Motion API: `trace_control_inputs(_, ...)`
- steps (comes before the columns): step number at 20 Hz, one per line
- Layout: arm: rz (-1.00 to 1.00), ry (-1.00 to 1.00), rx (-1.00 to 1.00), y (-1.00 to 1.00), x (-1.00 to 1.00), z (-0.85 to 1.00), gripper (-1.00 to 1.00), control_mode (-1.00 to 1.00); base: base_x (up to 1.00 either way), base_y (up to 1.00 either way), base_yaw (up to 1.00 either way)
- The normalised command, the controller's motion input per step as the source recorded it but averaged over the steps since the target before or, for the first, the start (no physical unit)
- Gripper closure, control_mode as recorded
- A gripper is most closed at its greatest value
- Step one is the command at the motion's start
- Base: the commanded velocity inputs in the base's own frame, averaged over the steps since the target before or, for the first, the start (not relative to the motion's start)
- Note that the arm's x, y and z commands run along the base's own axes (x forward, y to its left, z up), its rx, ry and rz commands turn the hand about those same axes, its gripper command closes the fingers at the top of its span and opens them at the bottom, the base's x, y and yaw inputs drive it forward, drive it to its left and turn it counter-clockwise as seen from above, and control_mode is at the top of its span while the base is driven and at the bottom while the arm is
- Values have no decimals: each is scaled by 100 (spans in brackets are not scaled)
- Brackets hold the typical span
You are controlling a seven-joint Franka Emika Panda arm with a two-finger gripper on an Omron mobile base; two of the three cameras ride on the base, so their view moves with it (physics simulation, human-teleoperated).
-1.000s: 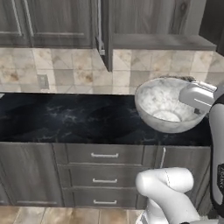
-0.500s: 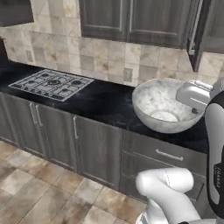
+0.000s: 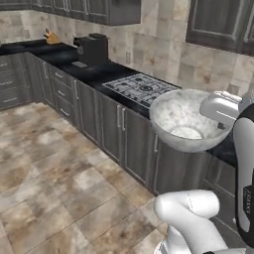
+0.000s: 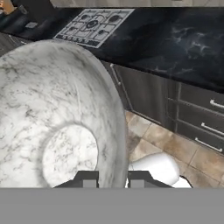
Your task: Move the bowls from the cabinet to the plates on the dining table.
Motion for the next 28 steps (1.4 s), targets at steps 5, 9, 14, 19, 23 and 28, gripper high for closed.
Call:
trace_control_inputs(5,0,0,0,0,0,0,100,100,25,43,59)
trace_control_inputs(9,0,0,0,0,0,0,100,100,45,34,53)
trace_control_inputs(14,0,0,0,0,0,0,100,100,85,13,46)
trace_control_inputs(19,0,0,0,0,0,0,100,100,100,5,32)
trace_control_inputs(23,0,0,0,0,0,0,100,100,100,14,35)
trace_control_inputs(28,0,0,0,0,0,0,100,100,100,16,40)
